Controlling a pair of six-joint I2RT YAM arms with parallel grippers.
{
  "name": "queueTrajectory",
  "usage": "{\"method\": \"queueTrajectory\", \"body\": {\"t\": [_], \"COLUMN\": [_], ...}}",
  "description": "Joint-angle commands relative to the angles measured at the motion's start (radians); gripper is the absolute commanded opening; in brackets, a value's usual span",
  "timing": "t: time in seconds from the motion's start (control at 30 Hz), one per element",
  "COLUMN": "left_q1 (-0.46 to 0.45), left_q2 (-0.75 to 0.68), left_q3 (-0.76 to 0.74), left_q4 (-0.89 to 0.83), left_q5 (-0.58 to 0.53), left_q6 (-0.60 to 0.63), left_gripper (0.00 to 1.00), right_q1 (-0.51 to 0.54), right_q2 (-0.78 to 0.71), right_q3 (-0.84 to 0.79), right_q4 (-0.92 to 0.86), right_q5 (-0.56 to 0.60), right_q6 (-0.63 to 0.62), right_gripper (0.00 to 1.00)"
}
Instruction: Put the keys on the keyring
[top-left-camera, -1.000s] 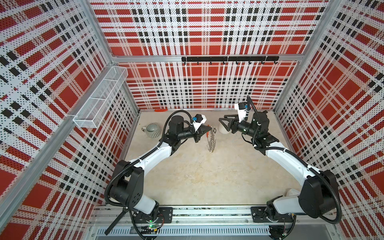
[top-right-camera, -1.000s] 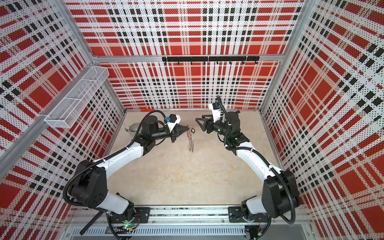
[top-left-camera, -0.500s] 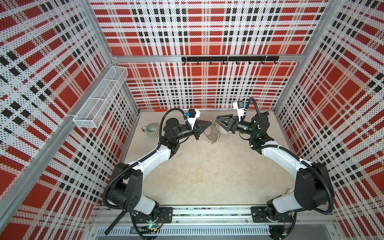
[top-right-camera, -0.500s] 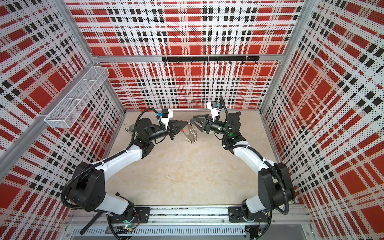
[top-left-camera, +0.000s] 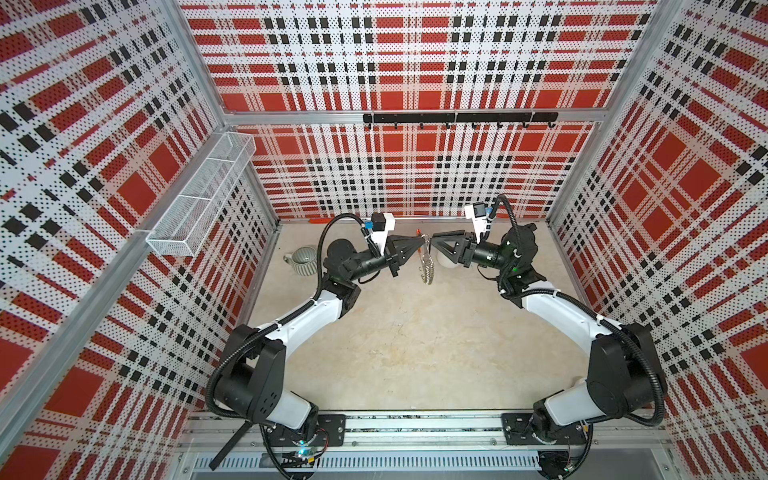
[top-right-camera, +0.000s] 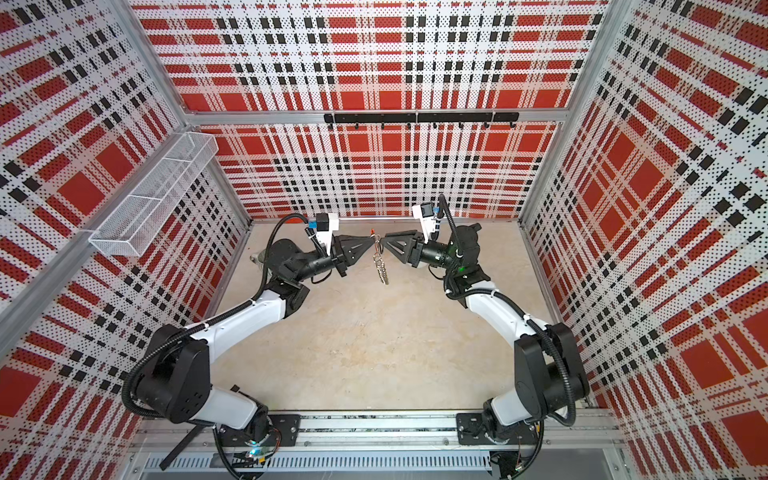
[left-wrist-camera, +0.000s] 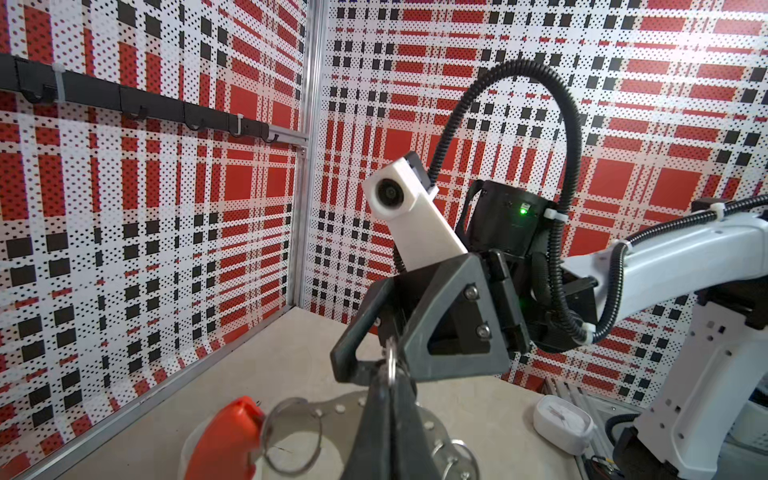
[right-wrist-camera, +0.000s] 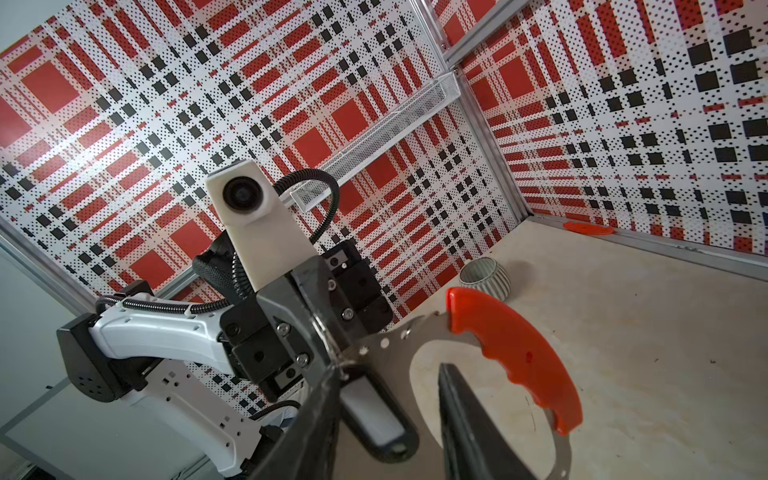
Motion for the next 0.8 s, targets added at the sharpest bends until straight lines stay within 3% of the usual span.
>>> {"method": "queueTrajectory", "body": {"t": [0.0, 0.43, 0.77], "left_q1": [-0.006, -0.007, -0.007], "left_q2": [0.005, 0.015, 0.018], "left_q3": [-0.001, -0.012, -0.018], "left_q4": [0.065, 0.067, 0.067], "left_q5": [-0.002, -0.001, 0.012], "left_q6": [-0.014, -0.015, -0.015], "left_gripper": [0.00, 0.00, 0.00], "right_q1": [0.009, 0.009, 0.010], "right_q2": [0.012, -0.028, -0.030], "right_q3": [0.027, 0.048, 0.058], "right_q4": [0.012, -0.078, -0.069], "right_q5": [-0.003, 0.014, 0.023], "right_q6": [-0.011, -0.092, -0.088], "right_gripper": [0.41, 0.42, 0.49]}}
